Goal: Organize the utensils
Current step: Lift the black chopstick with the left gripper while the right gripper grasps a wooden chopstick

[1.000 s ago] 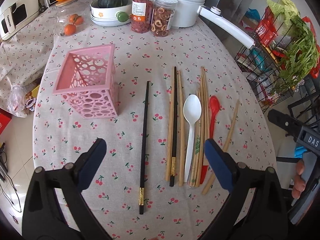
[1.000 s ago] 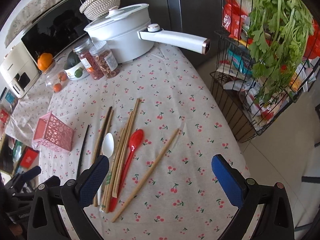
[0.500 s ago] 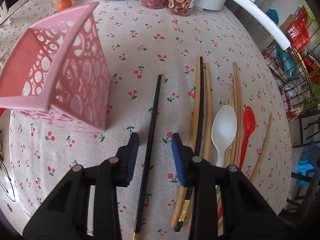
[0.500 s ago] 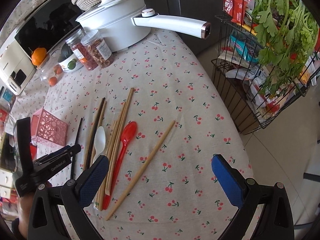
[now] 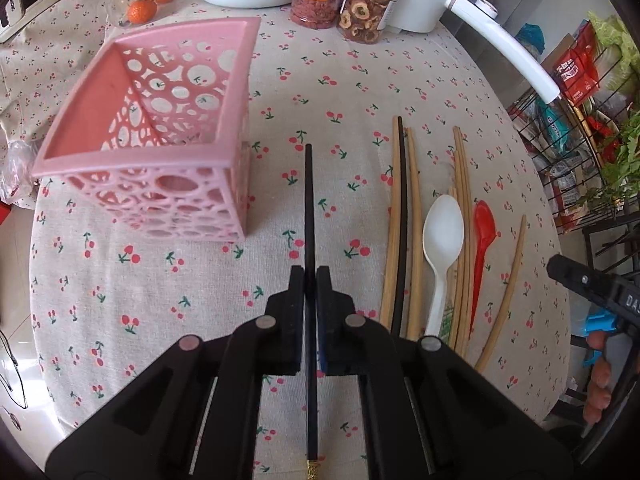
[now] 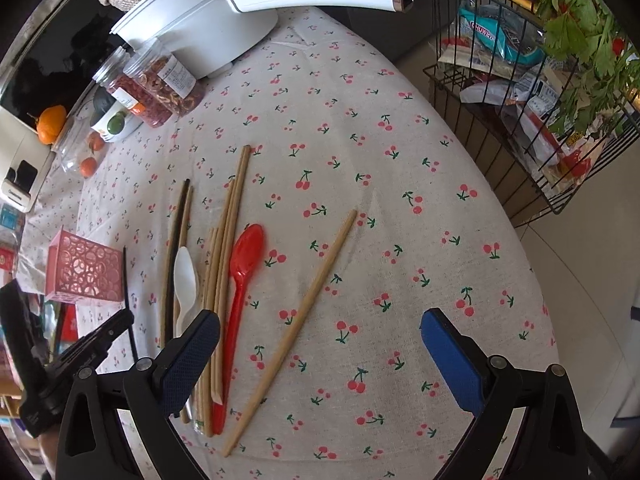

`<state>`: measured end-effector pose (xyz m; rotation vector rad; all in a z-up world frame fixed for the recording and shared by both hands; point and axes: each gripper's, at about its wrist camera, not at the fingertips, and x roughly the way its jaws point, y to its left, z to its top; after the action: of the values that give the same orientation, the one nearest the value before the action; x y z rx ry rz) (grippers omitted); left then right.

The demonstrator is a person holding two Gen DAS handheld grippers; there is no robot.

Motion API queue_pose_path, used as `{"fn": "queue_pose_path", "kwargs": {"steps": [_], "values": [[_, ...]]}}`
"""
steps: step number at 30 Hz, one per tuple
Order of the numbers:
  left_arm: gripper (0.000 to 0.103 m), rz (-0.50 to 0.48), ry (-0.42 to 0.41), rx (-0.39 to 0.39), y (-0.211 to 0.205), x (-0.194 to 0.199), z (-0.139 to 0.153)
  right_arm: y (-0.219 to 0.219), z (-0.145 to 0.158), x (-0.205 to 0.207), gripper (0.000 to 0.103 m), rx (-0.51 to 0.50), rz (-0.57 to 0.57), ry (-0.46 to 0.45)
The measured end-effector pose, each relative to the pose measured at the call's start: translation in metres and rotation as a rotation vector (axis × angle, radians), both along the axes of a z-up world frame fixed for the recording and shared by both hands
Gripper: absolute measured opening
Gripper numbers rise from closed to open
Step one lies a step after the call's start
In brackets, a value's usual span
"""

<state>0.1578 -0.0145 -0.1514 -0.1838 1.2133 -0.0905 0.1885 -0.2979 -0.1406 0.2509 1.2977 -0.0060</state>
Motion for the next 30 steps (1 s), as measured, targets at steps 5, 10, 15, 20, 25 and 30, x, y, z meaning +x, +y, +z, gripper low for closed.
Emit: {"fn": "queue_pose_path", "kwargs": {"steps": [5,10,15,20,25,30], "values": [[0.006,-0.048,-0.042,-0.016,0.006,-0.022,0.021,0.009,-0.018,0.003,0.089,-0.033,-0.003,0.031],[0.006,-0.086,-0.095,-0.016,0.011,-0.042,0.033,0.018,-0.03,0.005,0.074,-0.076,0.004,0.037],[0.006,-0.102,-0.15,-0.014,0.017,-0.053,0.038,0.032,-0.031,0.004,0.059,-0.199,0.032,0.011],[0.006,-0.108,-0.173,-0.063,0.021,-0.06,0.043,0.043,-0.031,0.002,0.035,-0.237,0.073,-0.025],[0.006,-0.097,-0.186,-0.084,0.028,-0.065,0.045,0.039,-0.03,0.002,0.011,-0.177,0.063,-0.035],[0.006,-0.076,-0.219,-0.113,0.039,-0.072,0.056,0.031,-0.025,0.001,0.007,-0.049,0.024,-0.051]]}}
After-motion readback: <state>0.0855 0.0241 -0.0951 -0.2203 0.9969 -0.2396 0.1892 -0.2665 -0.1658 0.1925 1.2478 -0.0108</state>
